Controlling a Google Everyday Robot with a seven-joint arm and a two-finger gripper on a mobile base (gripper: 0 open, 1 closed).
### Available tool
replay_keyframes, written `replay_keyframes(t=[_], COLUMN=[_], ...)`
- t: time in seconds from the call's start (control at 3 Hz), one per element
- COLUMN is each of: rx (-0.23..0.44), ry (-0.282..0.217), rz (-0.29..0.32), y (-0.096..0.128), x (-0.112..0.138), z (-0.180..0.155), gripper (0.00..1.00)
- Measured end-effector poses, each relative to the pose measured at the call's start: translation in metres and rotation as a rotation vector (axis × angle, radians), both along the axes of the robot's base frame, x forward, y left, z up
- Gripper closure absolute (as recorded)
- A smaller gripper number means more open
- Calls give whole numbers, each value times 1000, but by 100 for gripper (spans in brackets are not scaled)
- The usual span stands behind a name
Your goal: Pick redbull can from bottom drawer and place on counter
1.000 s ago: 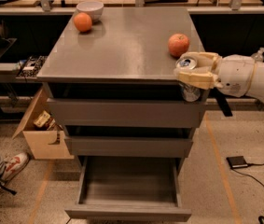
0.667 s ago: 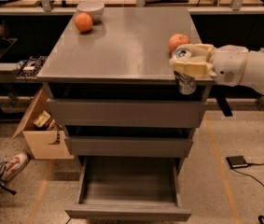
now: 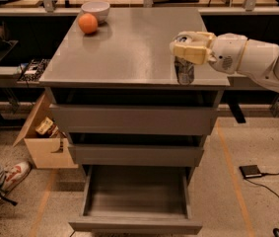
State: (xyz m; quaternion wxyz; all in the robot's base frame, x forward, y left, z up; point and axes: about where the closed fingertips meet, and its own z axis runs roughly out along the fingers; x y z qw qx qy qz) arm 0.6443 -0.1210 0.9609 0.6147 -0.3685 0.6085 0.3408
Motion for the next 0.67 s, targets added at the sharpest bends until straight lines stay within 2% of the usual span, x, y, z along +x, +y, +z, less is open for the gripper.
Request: replay_keyframes(t=[0.33,0.67], rx=[55,65], ry=[-8,-10], rz=[-4,2], y=[12,24], x=[22,33], z=[8,9], gripper=[100,100])
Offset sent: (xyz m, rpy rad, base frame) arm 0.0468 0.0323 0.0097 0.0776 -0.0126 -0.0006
